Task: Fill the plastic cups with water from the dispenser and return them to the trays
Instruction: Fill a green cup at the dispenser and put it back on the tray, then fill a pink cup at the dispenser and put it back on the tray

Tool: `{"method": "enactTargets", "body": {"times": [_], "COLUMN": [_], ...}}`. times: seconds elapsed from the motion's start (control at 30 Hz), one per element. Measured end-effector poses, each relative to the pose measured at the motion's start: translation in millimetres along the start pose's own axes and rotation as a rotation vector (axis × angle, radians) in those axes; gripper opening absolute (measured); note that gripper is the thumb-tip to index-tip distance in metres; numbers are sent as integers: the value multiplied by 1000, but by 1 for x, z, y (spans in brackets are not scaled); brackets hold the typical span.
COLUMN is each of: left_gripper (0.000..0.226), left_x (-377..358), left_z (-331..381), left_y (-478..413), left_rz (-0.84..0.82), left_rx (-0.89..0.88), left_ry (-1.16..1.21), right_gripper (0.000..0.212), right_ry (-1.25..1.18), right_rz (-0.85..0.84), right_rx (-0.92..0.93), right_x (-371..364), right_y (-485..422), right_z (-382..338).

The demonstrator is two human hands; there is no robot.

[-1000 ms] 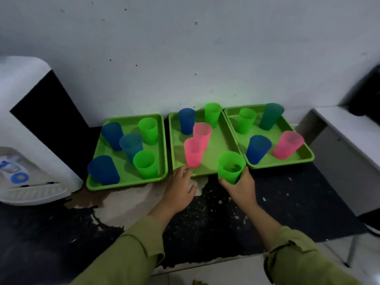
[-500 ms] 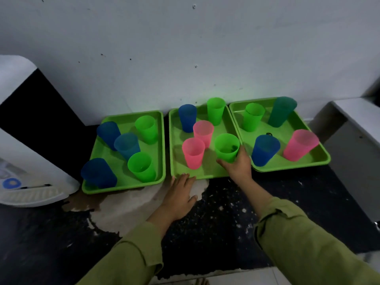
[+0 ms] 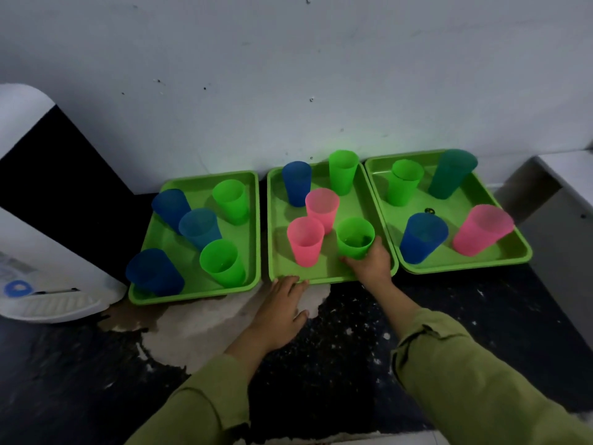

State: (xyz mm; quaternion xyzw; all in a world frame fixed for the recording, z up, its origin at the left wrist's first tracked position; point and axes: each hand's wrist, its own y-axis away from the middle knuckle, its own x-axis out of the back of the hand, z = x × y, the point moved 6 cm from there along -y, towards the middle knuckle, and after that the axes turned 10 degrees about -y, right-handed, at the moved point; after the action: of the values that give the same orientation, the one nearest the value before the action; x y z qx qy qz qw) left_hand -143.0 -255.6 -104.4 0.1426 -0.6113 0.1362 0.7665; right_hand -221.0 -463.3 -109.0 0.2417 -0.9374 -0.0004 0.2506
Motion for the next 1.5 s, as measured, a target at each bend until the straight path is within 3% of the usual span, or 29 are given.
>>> {"method": "enactTargets", "body": {"times": [0.23, 0.5, 0.77, 0.97, 1.13, 1.33, 1.5], "left_gripper": [60, 34, 12, 7, 21, 70, 94], "left_x": [5, 32, 81, 114, 119, 96, 78], "left_z": [1, -6, -23, -30, -38, -42, -46], "left_y": [-2, -6, -24, -60, -108, -159, -184], "left_rz": [-6, 76, 371, 505, 445, 176, 28], "left_rx": [16, 79, 179, 216, 233, 188, 199], "left_ry": [8, 242, 313, 359, 402, 354, 314], "right_gripper": [71, 94, 51, 36, 38, 46, 46], "right_ry": [-54, -126, -193, -227, -109, 105, 183], "right_rz": [-14, 71, 146, 164, 69, -84, -148], "right_rx": [33, 190, 298, 277, 210, 73, 12], "right_x": [5, 25, 47, 50, 35, 15, 0], "right_y": [11, 34, 25, -9, -49, -92, -107], "right_z": [-4, -25, -53, -73, -77, -66, -55]}}
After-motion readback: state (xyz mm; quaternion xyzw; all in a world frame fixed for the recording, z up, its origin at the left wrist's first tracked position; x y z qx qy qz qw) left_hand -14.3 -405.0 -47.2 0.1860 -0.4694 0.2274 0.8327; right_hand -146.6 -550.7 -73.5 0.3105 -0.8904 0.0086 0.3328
